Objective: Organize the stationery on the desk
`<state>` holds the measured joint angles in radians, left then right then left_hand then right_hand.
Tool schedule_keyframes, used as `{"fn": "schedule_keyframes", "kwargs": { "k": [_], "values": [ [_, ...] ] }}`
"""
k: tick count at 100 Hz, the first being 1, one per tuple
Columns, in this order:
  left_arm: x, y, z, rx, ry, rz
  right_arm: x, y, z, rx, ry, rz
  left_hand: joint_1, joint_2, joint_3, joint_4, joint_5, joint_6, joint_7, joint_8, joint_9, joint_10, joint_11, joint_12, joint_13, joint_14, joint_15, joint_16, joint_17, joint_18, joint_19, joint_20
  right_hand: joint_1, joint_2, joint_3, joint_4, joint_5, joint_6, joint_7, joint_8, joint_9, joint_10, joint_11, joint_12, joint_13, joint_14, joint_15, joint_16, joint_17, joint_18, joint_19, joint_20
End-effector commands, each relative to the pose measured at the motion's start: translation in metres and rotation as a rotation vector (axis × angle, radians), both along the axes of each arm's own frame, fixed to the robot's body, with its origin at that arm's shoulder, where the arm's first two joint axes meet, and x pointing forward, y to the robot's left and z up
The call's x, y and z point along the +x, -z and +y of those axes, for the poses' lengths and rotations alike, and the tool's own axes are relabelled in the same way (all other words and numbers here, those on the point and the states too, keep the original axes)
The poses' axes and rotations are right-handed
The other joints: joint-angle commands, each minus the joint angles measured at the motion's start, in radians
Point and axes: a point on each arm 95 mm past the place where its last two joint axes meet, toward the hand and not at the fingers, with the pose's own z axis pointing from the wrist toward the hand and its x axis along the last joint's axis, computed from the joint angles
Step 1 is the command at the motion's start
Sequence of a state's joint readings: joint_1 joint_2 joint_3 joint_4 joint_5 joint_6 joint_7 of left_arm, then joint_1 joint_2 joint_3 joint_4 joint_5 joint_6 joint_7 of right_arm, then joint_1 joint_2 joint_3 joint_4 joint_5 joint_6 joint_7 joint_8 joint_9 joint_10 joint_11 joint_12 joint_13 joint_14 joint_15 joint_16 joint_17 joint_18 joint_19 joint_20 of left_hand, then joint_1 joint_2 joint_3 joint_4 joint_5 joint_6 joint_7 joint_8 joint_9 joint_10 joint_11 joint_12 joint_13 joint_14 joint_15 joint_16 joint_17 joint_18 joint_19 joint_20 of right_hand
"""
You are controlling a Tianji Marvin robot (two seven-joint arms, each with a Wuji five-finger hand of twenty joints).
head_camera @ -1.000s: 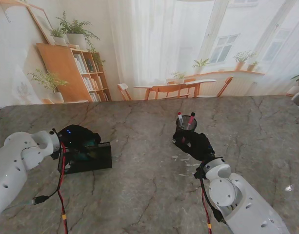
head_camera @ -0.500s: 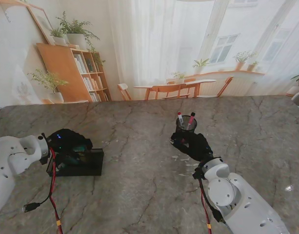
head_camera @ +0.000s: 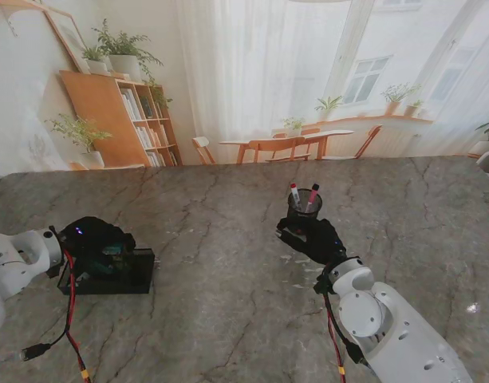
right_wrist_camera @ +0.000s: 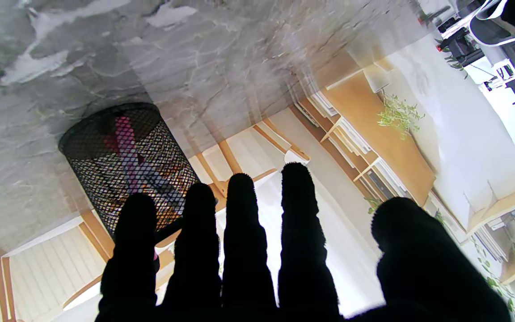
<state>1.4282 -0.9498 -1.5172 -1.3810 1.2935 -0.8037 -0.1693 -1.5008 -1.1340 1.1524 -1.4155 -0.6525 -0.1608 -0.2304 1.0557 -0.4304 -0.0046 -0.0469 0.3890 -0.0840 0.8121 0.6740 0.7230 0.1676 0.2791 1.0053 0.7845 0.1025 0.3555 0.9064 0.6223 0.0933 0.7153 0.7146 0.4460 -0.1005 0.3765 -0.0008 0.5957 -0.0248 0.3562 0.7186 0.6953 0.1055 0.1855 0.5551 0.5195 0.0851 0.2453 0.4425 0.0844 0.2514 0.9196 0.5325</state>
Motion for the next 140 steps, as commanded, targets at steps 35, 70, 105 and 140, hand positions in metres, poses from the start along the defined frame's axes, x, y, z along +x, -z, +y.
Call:
{"fn": "schedule_keyframes", "kwargs": {
  "k": [35,70,105,140],
  "values": [
    [-0.012,0.007,0.007,0.012,-0.01,0.015,-0.001,0.003,0.003,-0.006,-0.017,0.018,0.235,0.143,0.259,-0.037,0.023,0.035,-0.01,0.048,-0.11,-0.161,0.023,-0.228,-0.085,-0.051,-0.093,-0.134,-0.202,0.107,0.097,-0.024,-0.001,0.036,-0.024,-0.017,0.012,-0.001,0.005,0.02,0.007,0.006,0.019,0.012,0.002,0.002,0.0,0.001,-0.016,-0.001,0.008,-0.01],
    [-0.007,-0.001,-0.001,0.008,0.01,0.016,-0.001,0.002,0.003,-0.002,-0.011,0.017,0.235,0.241,0.011,0.009,-0.011,0.068,-0.245,0.027,-0.204,-0.139,0.032,-0.506,-0.201,-0.04,-0.092,-0.399,-0.331,0.177,0.126,-0.133,-0.002,0.043,-0.027,-0.017,0.012,-0.001,0.005,0.019,0.008,0.009,0.019,0.012,0.001,0.002,0.001,0.001,-0.017,-0.002,0.008,-0.01],
    [-0.011,-0.012,-0.005,0.016,0.025,0.033,-0.001,0.0,0.003,0.001,-0.01,0.016,0.113,0.268,-0.019,0.012,-0.024,0.078,-0.367,-0.005,-0.217,-0.136,-0.018,-0.526,-0.233,-0.033,-0.108,-0.421,-0.387,0.242,0.125,-0.137,0.001,0.045,-0.031,-0.017,0.012,-0.002,0.004,0.019,0.008,0.008,0.019,0.012,0.002,0.001,0.0,0.001,-0.016,-0.001,0.008,-0.01],
    [-0.012,-0.014,-0.005,0.057,-0.006,0.024,-0.001,0.0,0.002,0.002,-0.006,0.014,0.089,0.246,-0.022,-0.006,0.032,0.098,-0.314,0.157,-0.121,-0.134,0.113,-0.369,-0.185,0.004,0.057,-0.243,-0.321,0.196,0.253,0.016,0.002,0.044,-0.032,-0.017,0.013,0.001,0.005,0.019,0.008,0.007,0.018,0.012,0.002,0.002,0.0,0.001,-0.017,-0.001,0.008,-0.01]
  ]
}}
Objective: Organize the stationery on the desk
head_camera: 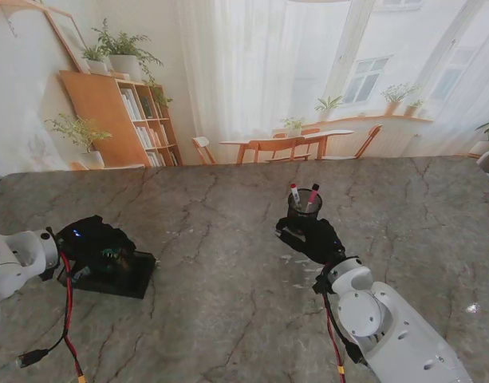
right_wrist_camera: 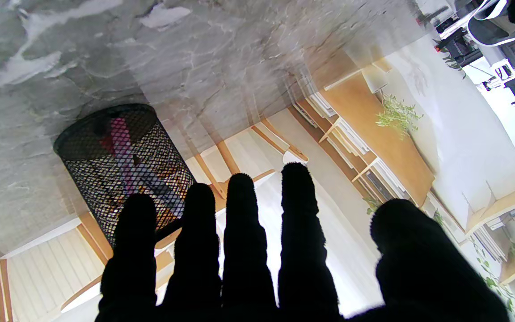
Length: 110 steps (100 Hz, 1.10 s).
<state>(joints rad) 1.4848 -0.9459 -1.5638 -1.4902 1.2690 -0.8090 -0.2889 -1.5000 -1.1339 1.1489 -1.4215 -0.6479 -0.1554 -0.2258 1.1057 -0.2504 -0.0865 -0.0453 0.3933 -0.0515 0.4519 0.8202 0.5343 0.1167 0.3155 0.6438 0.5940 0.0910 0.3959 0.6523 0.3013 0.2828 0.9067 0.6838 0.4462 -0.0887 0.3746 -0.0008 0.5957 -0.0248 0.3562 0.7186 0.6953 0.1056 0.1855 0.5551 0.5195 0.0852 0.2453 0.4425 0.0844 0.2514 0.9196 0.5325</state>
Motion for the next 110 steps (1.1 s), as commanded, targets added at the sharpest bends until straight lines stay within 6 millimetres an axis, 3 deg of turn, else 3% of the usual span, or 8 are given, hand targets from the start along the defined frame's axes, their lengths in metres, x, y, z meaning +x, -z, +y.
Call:
{"fn": "schedule_keyframes", "kwargs": {
  "k": [1,28,42,50,63,78,110],
  "values": [
    [0.0,-0.002,-0.001,-0.004,-0.012,0.0,-0.001,0.001,0.0,-0.001,-0.004,0.011,0.038,0.067,0.06,-0.008,0.028,0.067,0.045,0.009,0.066,-0.081,0.076,-0.009,0.004,0.017,0.016,0.011,-0.002,0.008,0.06,0.047,0.002,0.032,-0.03,-0.016,0.012,-0.001,0.005,0.019,0.008,0.008,0.018,0.012,0.002,0.003,0.0,0.001,-0.017,-0.001,0.008,-0.01],
    [0.004,-0.003,0.0,0.048,-0.042,-0.027,-0.001,0.001,0.0,-0.001,-0.004,0.014,0.047,0.088,0.055,-0.016,0.046,0.094,0.047,0.015,0.078,-0.056,0.099,-0.014,0.019,0.031,0.071,0.031,0.038,-0.01,0.105,0.065,0.002,0.032,-0.03,-0.017,0.013,-0.001,0.005,0.019,0.008,0.007,0.018,0.012,0.002,0.002,-0.001,0.001,-0.017,-0.001,0.007,-0.01],
    [0.009,0.001,0.0,0.054,-0.086,-0.013,-0.001,0.001,0.0,-0.002,-0.005,0.015,-0.004,0.135,0.048,-0.015,0.053,0.113,-0.035,-0.037,0.061,-0.033,0.039,-0.064,-0.004,0.035,0.03,-0.012,0.003,0.031,0.07,0.039,0.002,0.031,-0.03,-0.017,0.014,0.0,0.005,0.018,0.009,0.008,0.018,0.012,0.002,0.002,-0.001,0.001,-0.016,-0.001,0.007,-0.01],
    [0.012,0.003,-0.001,0.056,-0.111,0.002,-0.001,0.001,0.0,-0.003,-0.003,0.015,-0.084,0.201,0.048,0.002,0.057,0.133,-0.174,-0.144,0.027,-0.022,-0.044,-0.13,-0.046,0.051,-0.057,-0.087,-0.05,0.076,0.009,0.009,0.001,0.031,-0.03,-0.017,0.015,0.001,0.005,0.019,0.009,0.007,0.019,0.012,0.002,0.004,-0.001,0.001,-0.016,-0.001,0.007,-0.01],
    [0.014,0.004,-0.004,0.059,-0.134,0.023,-0.002,0.0,0.0,-0.004,-0.001,0.014,-0.162,0.223,0.047,0.005,0.031,0.153,-0.272,-0.232,-0.016,-0.008,-0.139,-0.191,-0.106,0.078,-0.139,-0.154,-0.123,0.128,-0.061,-0.019,0.002,0.031,-0.03,-0.017,0.014,0.001,0.005,0.018,0.009,0.008,0.018,0.011,0.003,0.002,-0.001,0.001,-0.016,-0.001,0.007,-0.01],
    [0.014,0.005,-0.005,0.067,-0.137,0.032,-0.002,0.0,-0.001,-0.004,0.0,0.012,-0.238,0.242,0.042,0.005,-0.008,0.182,-0.317,-0.258,-0.065,0.01,-0.192,-0.22,-0.167,0.102,-0.18,-0.183,-0.174,0.157,-0.103,-0.034,0.001,0.031,-0.03,-0.017,0.013,-0.001,0.005,0.019,0.009,0.008,0.018,0.012,0.002,0.003,-0.001,0.001,-0.016,0.0,0.007,-0.01],
    [0.014,0.003,-0.005,0.043,-0.159,0.02,-0.001,0.0,-0.001,-0.004,-0.001,0.013,-0.305,0.292,0.046,0.005,-0.075,0.22,-0.363,-0.297,-0.147,0.045,-0.24,-0.263,-0.257,0.137,-0.225,-0.225,-0.256,0.185,-0.183,-0.06,0.002,0.031,-0.029,-0.017,0.014,0.0,0.005,0.019,0.009,0.007,0.018,0.011,0.002,0.004,-0.001,0.001,-0.016,-0.001,0.007,-0.01]
  ]
}}
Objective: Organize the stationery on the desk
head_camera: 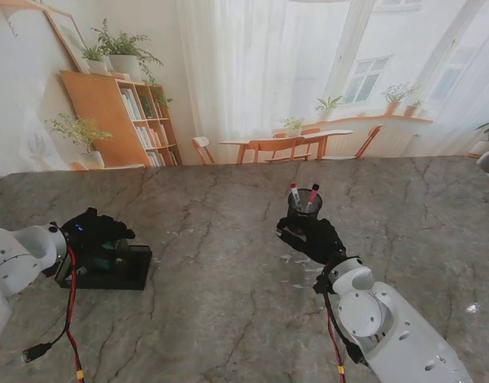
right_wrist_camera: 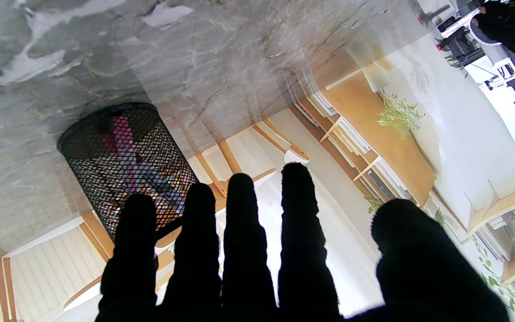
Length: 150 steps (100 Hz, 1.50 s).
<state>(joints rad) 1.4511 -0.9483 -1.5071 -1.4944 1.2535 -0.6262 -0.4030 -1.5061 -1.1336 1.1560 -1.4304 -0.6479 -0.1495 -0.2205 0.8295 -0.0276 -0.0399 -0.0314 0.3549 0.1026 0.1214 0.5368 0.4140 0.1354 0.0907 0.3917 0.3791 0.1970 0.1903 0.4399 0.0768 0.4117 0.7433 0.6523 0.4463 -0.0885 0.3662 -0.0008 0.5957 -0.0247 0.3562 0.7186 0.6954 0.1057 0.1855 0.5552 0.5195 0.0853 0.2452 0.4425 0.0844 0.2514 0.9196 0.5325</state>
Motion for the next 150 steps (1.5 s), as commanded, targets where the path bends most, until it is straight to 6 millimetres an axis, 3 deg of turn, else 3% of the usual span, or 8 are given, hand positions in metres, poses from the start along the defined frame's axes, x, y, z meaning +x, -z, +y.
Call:
{"fn": "schedule_keyframes", "kwargs": {
  "k": [1,12,32,50,76,99,121,150],
  "values": [
    [0.0,0.001,-0.002,-0.016,-0.007,-0.004,-0.001,0.001,0.0,-0.003,-0.007,0.011,-0.029,0.072,0.0,-0.009,-0.038,0.066,-0.033,-0.014,-0.028,0.027,-0.016,-0.012,-0.044,0.031,-0.021,-0.014,-0.033,0.056,-0.022,-0.03,0.002,0.031,-0.021,-0.017,0.012,0.0,0.005,0.018,0.008,0.007,0.018,0.011,0.002,0.003,-0.001,0.001,-0.016,-0.001,0.007,-0.01],
    [0.0,-0.001,-0.003,-0.032,-0.017,-0.009,-0.001,0.001,0.0,-0.004,-0.006,0.011,-0.054,0.083,0.0,-0.008,-0.054,0.067,-0.042,-0.031,-0.048,0.037,-0.025,-0.038,-0.071,0.044,-0.04,-0.046,-0.064,0.067,-0.076,-0.054,0.002,0.03,-0.021,-0.017,0.014,0.0,0.005,0.018,0.009,0.009,0.018,0.012,0.003,0.003,-0.001,0.001,-0.016,-0.001,0.008,-0.01],
    [0.002,-0.005,-0.008,-0.078,-0.063,-0.012,-0.001,0.001,0.001,-0.003,-0.008,0.012,-0.08,0.083,0.002,-0.007,-0.084,0.068,-0.062,-0.071,-0.099,0.06,-0.051,-0.102,-0.15,0.094,-0.086,-0.147,-0.135,0.107,-0.248,-0.169,0.002,0.03,-0.021,-0.017,0.013,0.001,0.005,0.018,0.009,0.007,0.018,0.011,0.003,0.003,-0.001,0.001,-0.016,-0.002,0.007,-0.01],
    [0.004,-0.018,-0.015,-0.112,-0.061,-0.041,-0.001,0.001,0.0,-0.004,-0.007,0.009,-0.097,0.092,0.001,-0.008,-0.125,0.066,-0.08,-0.096,-0.157,0.066,-0.065,-0.131,-0.212,0.109,-0.102,-0.191,-0.164,0.115,-0.349,-0.228,0.002,0.03,-0.021,-0.017,0.011,0.0,0.004,0.018,0.007,0.008,0.018,0.011,0.002,0.003,-0.002,0.001,-0.016,-0.001,0.007,-0.01],
    [-0.001,-0.046,-0.029,-0.2,-0.045,-0.121,-0.001,0.0,-0.001,-0.001,-0.004,0.001,-0.1,0.089,0.001,-0.008,-0.135,0.059,-0.083,-0.104,-0.168,0.06,-0.065,-0.138,-0.226,0.107,-0.105,-0.204,-0.158,0.117,-0.372,-0.238,0.002,0.028,-0.02,-0.017,0.01,-0.001,0.003,0.018,0.007,0.006,0.017,0.011,0.002,0.002,-0.003,0.001,-0.017,-0.001,0.006,-0.01],
    [-0.018,-0.065,-0.062,-0.393,-0.053,-0.222,-0.002,-0.001,-0.001,0.006,-0.001,-0.009,-0.095,0.083,0.001,-0.009,-0.123,0.021,-0.071,-0.099,-0.14,0.049,-0.052,-0.131,-0.215,0.095,-0.101,-0.203,-0.14,0.117,-0.365,-0.229,0.002,0.027,-0.019,-0.017,0.008,-0.002,0.002,0.017,0.007,0.006,0.017,0.011,0.002,0.001,-0.003,0.001,-0.017,-0.001,0.006,-0.01],
    [-0.04,-0.057,-0.102,-0.557,-0.059,-0.277,-0.007,-0.006,-0.005,0.013,0.012,-0.043,-0.09,0.072,0.0,-0.011,-0.095,0.002,-0.053,-0.086,-0.105,0.042,-0.043,-0.119,-0.18,0.082,-0.093,-0.193,-0.108,0.109,-0.336,-0.205,0.003,0.022,-0.018,-0.017,0.004,-0.003,0.0,0.017,0.005,0.006,0.017,0.011,0.002,0.001,-0.004,0.001,-0.017,-0.001,0.006,-0.01],
    [-0.06,-0.016,-0.135,-0.613,-0.123,-0.271,-0.016,-0.02,-0.006,0.025,0.011,-0.111,-0.078,0.069,0.001,-0.013,-0.066,-0.006,-0.041,-0.073,-0.07,0.039,-0.037,-0.107,-0.149,0.073,-0.089,-0.18,-0.089,0.1,-0.309,-0.178,0.007,-0.002,-0.012,-0.016,-0.007,-0.003,-0.005,0.016,0.002,0.004,0.016,0.01,0.002,0.003,-0.004,0.001,-0.016,0.002,0.005,-0.01]
  ]
}}
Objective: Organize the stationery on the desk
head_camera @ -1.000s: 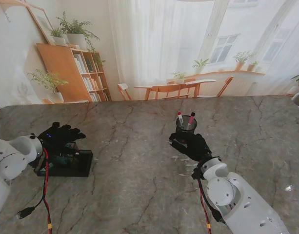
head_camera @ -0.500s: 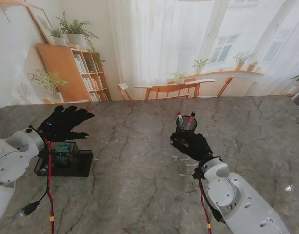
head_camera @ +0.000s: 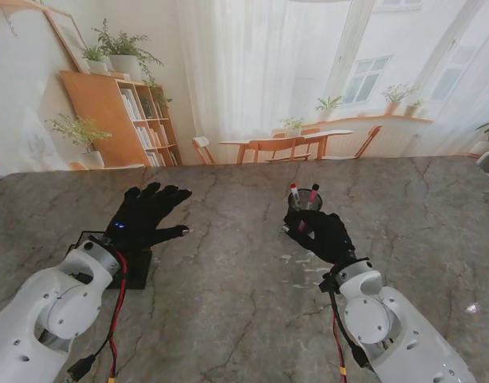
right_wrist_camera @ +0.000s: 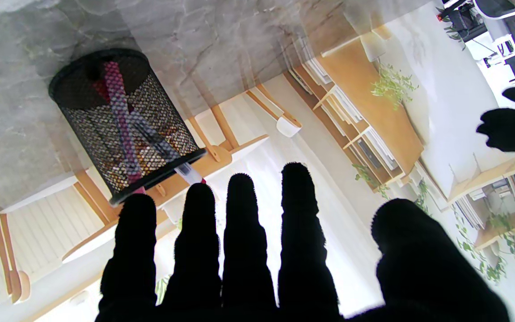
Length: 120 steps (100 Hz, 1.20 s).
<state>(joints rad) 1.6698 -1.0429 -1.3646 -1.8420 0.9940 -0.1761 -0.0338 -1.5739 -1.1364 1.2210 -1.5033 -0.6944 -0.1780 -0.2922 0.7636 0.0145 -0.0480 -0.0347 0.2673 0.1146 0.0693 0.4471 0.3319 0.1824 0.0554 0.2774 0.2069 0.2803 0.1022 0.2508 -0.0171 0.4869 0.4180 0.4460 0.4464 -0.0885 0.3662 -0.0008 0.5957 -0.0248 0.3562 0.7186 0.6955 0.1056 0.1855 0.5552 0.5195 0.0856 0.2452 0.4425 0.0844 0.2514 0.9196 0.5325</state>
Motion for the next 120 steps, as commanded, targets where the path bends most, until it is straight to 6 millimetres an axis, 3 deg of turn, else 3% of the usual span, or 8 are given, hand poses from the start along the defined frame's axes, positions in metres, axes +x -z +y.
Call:
{"fn": "schedule_keyframes", "kwargs": {
  "k": [1,35,54,64,75,78,96,120],
  "values": [
    [-0.008,0.021,-0.008,-0.024,-0.006,0.05,-0.004,-0.003,0.003,0.003,-0.019,-0.009,-0.012,0.026,0.009,-0.01,0.022,-0.018,0.011,0.017,0.013,-0.008,-0.002,0.008,0.024,-0.01,-0.001,0.009,0.006,0.025,0.017,0.029,0.007,-0.002,-0.012,-0.016,-0.007,-0.003,-0.005,0.016,0.002,0.004,0.016,0.01,0.002,0.002,-0.004,0.001,-0.016,0.002,0.005,-0.01],
    [-0.012,0.055,-0.006,-0.081,-0.083,0.084,-0.003,-0.037,-0.009,-0.173,-0.169,-0.067,0.003,0.028,0.009,-0.01,0.031,-0.018,0.013,0.024,0.025,-0.007,-0.001,0.016,0.034,-0.013,-0.001,0.018,0.006,0.016,0.027,0.042,-0.024,-0.191,0.118,-0.022,-0.261,-0.052,-0.09,0.027,-0.181,-0.043,-0.017,0.009,-0.025,0.0,0.009,0.001,-0.011,0.033,0.027,-0.007],
    [-0.015,0.056,0.003,-0.113,-0.106,0.072,0.008,-0.066,-0.02,-0.341,-0.256,-0.078,0.007,0.028,0.008,-0.01,0.034,-0.019,0.013,0.026,0.03,-0.009,0.0,0.019,0.041,-0.013,0.001,0.023,0.008,0.014,0.03,0.046,-0.028,-0.223,0.134,-0.025,-0.443,-0.026,-0.167,0.022,-0.397,0.013,-0.091,-0.012,-0.173,0.026,-0.028,-0.018,-0.04,0.074,0.034,-0.011],
    [-0.018,0.056,0.006,-0.118,-0.117,0.061,0.016,-0.075,-0.024,-0.418,-0.277,-0.046,0.007,0.03,0.007,-0.01,0.036,-0.019,0.013,0.027,0.033,-0.009,0.0,0.02,0.047,-0.013,0.003,0.025,0.01,0.015,0.032,0.049,-0.047,-0.233,0.152,-0.03,-0.498,0.001,-0.26,0.004,-0.511,0.047,-0.132,-0.044,-0.277,0.069,-0.086,-0.068,-0.077,0.109,-0.011,-0.063],
    [-0.021,0.055,0.009,-0.129,-0.128,0.048,0.027,-0.083,-0.027,-0.476,-0.287,-0.015,0.007,0.029,0.007,-0.01,0.038,-0.017,0.014,0.028,0.036,-0.008,0.001,0.022,0.051,-0.013,0.004,0.028,0.012,0.016,0.035,0.052,-0.06,-0.232,0.157,-0.031,-0.466,0.025,-0.379,-0.075,-0.572,0.064,-0.157,-0.086,-0.341,0.099,-0.152,-0.105,-0.108,0.144,-0.056,-0.146],
    [-0.021,0.055,0.009,-0.132,-0.13,0.046,0.03,-0.085,-0.028,-0.492,-0.287,-0.006,0.008,0.03,0.007,-0.01,0.039,-0.017,0.014,0.029,0.037,-0.009,0.001,0.022,0.051,-0.014,0.004,0.029,0.012,0.015,0.036,0.052,-0.068,-0.231,0.16,-0.032,-0.461,0.033,-0.382,-0.16,-0.576,0.071,-0.168,-0.123,-0.36,0.107,-0.169,-0.112,-0.122,0.154,-0.056,-0.191],
    [-0.021,0.055,0.01,-0.129,-0.131,0.043,0.063,-0.091,-0.034,-0.559,-0.266,0.039,0.008,0.031,0.007,-0.01,0.041,-0.016,0.015,0.031,0.04,-0.008,0.002,0.025,0.056,-0.014,0.005,0.033,0.013,0.013,0.041,0.057,-0.091,-0.227,0.155,-0.037,-0.448,0.068,-0.399,-0.36,-0.575,0.1,-0.205,-0.306,-0.464,0.126,-0.236,-0.135,-0.201,0.177,-0.086,-0.312],
    [-0.019,0.057,0.007,-0.126,-0.123,0.054,0.11,-0.088,-0.035,-0.62,-0.234,0.116,0.009,0.032,0.007,-0.01,0.045,-0.017,0.017,0.033,0.045,-0.009,0.003,0.027,0.065,-0.013,0.008,0.037,0.017,0.013,0.047,0.061,-0.117,-0.222,0.152,-0.039,-0.447,0.095,-0.4,-0.392,-0.575,0.118,-0.201,-0.328,-0.46,0.141,-0.234,-0.131,-0.22,0.197,-0.076,-0.329]
  ]
}}
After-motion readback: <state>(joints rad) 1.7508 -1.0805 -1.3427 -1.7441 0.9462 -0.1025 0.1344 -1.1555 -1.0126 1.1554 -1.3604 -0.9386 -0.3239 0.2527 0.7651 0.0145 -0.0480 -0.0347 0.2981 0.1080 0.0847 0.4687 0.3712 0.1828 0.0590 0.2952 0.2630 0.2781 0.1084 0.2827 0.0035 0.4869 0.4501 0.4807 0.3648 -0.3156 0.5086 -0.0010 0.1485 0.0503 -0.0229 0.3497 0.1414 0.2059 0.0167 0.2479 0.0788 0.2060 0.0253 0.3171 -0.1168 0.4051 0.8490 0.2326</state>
